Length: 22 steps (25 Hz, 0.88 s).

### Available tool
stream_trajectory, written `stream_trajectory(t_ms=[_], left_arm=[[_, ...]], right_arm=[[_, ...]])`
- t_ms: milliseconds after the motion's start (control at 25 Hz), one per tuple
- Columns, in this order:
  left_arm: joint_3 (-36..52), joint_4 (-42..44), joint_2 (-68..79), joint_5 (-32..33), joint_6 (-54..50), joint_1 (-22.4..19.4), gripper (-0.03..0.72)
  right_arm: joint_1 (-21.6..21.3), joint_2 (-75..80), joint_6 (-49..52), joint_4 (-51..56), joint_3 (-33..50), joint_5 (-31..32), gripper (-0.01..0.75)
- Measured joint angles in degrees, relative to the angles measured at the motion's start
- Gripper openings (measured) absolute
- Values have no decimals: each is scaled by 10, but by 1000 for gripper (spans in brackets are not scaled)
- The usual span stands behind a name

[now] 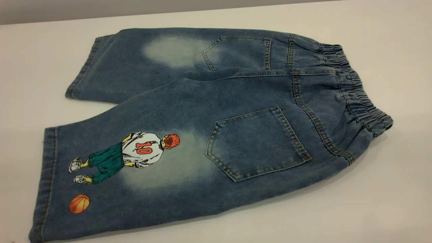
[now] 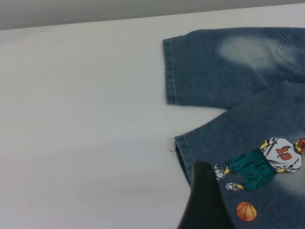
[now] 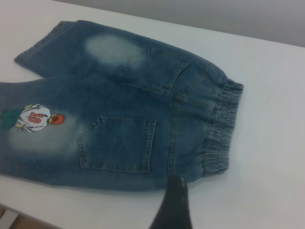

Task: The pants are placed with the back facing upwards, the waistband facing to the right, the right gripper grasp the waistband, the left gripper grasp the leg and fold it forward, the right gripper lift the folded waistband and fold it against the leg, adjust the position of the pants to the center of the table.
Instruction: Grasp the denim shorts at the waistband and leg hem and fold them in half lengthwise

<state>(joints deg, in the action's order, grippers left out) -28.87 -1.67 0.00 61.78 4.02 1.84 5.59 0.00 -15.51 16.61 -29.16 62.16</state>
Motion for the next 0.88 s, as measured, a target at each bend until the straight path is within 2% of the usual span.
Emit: stream_trajectory(t_ms=[360,640,880], left_arm=[[-7,0,6,-4,0,0,454],[-66,-35,88,-125,-35,0,454],[-92,-83,239,-139,-67,0,454]], right_arm=[[1,0,24,29,-2,-15,557],[2,92,30,62,-39,-84,557],[2,248,5,138,-68,-142,557]])
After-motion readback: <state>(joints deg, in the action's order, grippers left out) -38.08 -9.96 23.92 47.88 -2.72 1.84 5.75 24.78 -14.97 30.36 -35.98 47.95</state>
